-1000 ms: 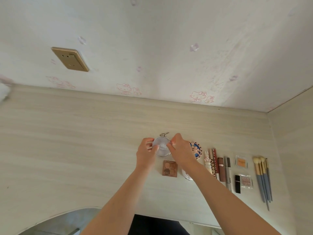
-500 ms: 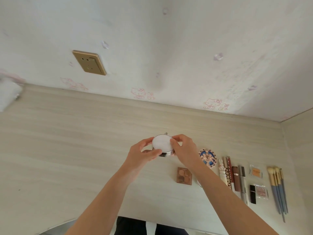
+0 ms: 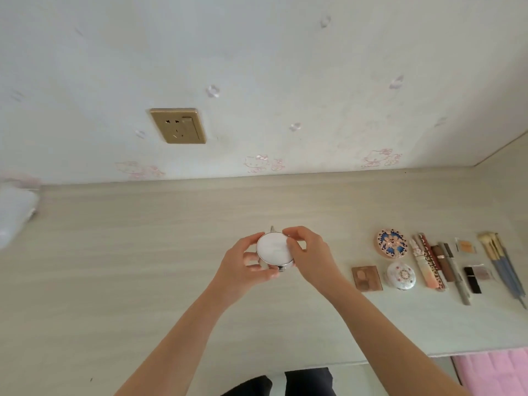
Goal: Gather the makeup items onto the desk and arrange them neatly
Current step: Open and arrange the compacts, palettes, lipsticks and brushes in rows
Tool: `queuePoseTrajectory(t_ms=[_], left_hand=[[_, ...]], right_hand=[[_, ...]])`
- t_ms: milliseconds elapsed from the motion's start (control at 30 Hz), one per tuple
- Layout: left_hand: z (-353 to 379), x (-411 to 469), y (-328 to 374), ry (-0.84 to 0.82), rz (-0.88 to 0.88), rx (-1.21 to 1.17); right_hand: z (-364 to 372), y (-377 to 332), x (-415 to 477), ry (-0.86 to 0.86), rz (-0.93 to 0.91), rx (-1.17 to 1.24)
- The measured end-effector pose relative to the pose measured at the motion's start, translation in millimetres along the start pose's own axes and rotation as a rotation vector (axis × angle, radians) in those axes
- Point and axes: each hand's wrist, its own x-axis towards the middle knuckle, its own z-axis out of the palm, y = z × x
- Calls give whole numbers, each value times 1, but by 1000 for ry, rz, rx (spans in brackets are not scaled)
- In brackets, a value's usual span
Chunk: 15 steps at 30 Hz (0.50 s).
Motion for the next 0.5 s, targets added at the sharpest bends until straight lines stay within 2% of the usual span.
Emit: queuePoseTrajectory(t_ms=[200, 333, 500], left_hand=[[-34, -21, -11, -79, 24, 45], [-48, -28, -16, -79, 35, 27], [-56, -33, -26, -76, 50, 32]], right_hand=[[27, -10, -29, -47, -23, -37], [35, -13, -42, -128, -167, -118], [37, -9, -47, -327, -357, -319]])
